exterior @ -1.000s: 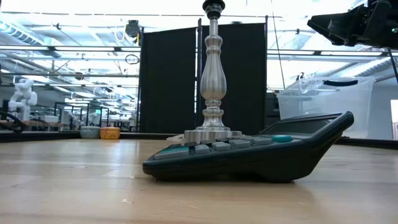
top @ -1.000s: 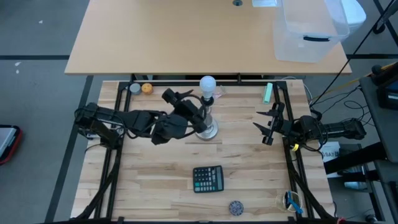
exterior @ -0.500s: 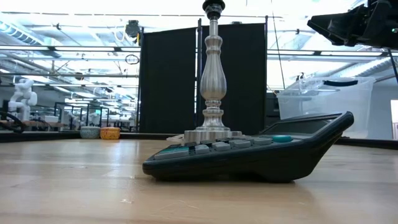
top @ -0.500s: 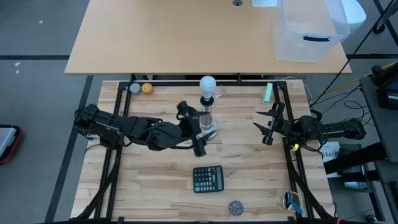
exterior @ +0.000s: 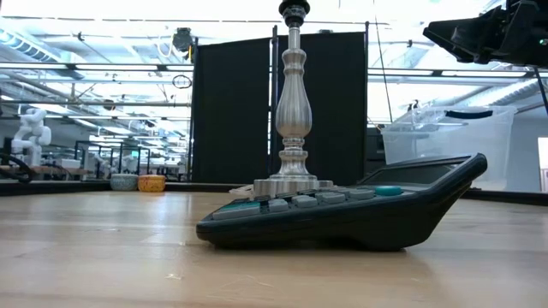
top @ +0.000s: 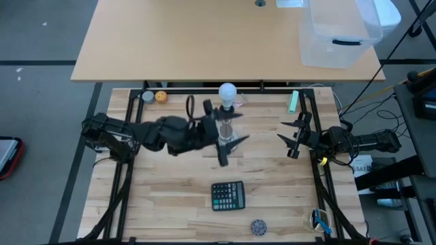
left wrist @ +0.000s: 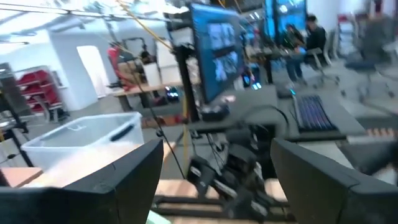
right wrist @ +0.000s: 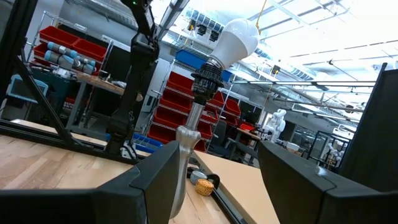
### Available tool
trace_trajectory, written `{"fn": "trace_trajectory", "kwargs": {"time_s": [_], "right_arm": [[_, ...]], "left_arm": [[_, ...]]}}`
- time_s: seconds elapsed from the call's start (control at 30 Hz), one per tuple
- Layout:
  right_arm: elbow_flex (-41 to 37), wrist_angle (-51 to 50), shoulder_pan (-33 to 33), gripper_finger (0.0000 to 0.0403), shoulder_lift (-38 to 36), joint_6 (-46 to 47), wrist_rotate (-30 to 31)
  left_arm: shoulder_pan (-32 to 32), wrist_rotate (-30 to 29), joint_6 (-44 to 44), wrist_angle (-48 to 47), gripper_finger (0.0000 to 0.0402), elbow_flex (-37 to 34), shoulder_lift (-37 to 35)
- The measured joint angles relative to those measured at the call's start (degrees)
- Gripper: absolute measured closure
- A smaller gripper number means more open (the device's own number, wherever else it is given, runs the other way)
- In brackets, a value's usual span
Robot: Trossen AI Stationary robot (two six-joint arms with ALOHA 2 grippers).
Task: Screw lightbulb
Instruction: Insert the light bulb into the lamp
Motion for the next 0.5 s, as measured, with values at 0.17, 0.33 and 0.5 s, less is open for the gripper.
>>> {"fn": "trace_trajectory", "kwargs": {"time_s": [0.17, 0.33, 0.5], "right_arm": [[0.00, 0.02, -0.02, 0.0190, 0.00, 0.00, 0.00], [0.00, 0.00, 0.00, 0.0190, 0.00, 0.00, 0.00], [0.00, 0.00, 0.00, 0.0190, 0.00, 0.00, 0.00]], "left_arm": [[3.16, 4.46, -1.43, 8.67, 0.0099, 0.00, 2.11], [4.82, 9.97, -1.32, 12.20, 0.0099, -0.04, 5.17], [5.12, 10.18, -9.37, 12.92, 0.0099, -0.04, 5.99]]}}
